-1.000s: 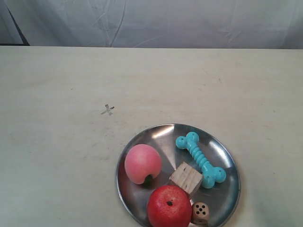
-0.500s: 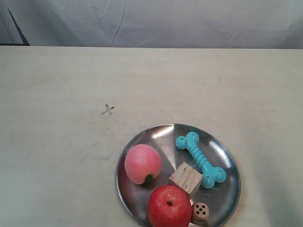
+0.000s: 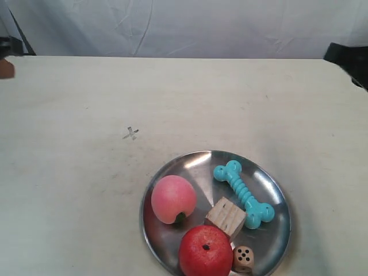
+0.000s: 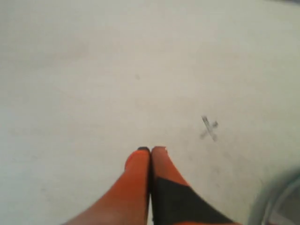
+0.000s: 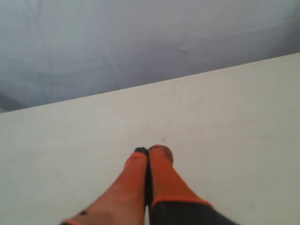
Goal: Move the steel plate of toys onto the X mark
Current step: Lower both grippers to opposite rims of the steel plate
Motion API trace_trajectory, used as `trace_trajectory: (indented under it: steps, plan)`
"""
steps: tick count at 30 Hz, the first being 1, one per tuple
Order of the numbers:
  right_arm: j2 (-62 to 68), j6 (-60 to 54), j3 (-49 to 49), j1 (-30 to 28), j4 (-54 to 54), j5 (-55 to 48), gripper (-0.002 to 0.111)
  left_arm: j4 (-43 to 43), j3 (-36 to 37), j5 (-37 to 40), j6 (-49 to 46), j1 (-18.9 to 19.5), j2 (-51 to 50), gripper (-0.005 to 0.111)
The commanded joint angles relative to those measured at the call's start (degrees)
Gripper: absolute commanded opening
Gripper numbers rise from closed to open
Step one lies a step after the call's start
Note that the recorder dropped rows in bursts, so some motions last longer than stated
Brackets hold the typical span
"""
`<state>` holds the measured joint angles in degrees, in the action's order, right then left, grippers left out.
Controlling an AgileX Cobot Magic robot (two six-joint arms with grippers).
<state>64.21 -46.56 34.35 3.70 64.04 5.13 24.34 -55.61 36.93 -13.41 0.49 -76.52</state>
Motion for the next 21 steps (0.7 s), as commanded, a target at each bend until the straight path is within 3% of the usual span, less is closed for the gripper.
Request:
trace_trajectory:
  steps: [1,6,10,13,16,21]
  plan:
    - [15.4,-13.6,6.9,-0.4,3.0,22.5,-0.001,16.7,-2.0,10.6,-17.2,0.0,-8.9,0.000]
    - [26.3,-53.9,13.0,-0.4,35.9,40.8,-0.001,27.9,-2.0,17.1,-28.3,0.0,-15.3,0.000]
    - [26.6,-54.5,8.3,5.0,35.9,47.1,-0.001,30.5,-2.0,17.1,-29.9,-1.0,-17.3,0.000]
    - [25.9,-54.4,8.4,5.0,34.1,37.8,-0.001,31.9,-2.0,15.7,-33.0,-2.8,-17.7,0.000]
    - [26.1,-48.8,11.2,3.1,24.5,26.6,-0.001,34.0,-2.0,14.2,-36.2,-4.3,-17.7,0.000]
    - [26.6,-47.8,19.4,0.8,33.0,-4.3,-0.001,34.0,-2.0,12.3,-36.6,-6.2,-17.7,0.000]
